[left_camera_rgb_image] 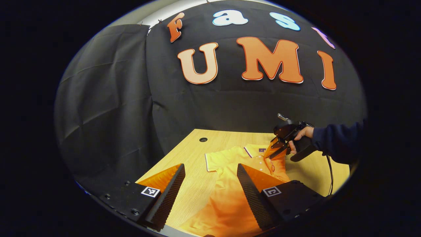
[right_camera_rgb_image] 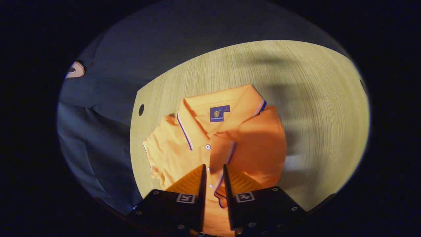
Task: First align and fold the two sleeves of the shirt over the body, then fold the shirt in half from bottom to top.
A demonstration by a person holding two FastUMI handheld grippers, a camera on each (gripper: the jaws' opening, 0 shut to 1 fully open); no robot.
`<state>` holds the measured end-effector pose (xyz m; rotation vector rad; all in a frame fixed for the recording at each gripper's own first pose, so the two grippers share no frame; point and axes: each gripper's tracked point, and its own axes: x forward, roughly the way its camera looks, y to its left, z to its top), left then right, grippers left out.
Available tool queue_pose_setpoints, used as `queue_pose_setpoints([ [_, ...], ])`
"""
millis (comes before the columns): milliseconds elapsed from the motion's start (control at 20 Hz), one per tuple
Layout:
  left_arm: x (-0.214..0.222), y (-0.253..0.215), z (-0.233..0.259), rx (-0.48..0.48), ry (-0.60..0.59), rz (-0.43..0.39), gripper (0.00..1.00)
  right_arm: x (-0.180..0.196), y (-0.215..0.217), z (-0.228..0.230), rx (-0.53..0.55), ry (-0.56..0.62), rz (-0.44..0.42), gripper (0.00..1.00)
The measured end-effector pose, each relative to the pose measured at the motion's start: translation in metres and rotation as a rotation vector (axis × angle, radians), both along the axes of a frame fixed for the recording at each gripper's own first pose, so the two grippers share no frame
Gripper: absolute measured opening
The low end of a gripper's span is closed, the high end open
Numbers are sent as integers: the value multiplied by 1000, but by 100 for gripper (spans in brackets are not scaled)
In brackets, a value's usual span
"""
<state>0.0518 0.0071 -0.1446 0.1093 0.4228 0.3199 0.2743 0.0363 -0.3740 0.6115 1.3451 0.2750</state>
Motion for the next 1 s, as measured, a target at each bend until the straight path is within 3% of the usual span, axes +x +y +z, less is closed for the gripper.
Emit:
queue_pose_setpoints([
  [200, 1, 3, -4, -18, 11, -5, 97, -6, -8, 5, -23, -46, 39, 76],
  [300, 5, 8, -11, -44, 19, -7, 97, -6, -12, 11, -18, -72, 20, 83],
  [550, 31, 27, -26, -179, 58, -5, 97, -19, -30, 18, -58, -113, -7, 89],
  [750, 53, 49, -67, -277, 203, -5, 98, -34, -41, 30, -90, -158, -54, 90],
  [1000, 108, 74, -107, -349, 340, -76, 98, -66, -58, 41, -186, -194, -104, 93],
])
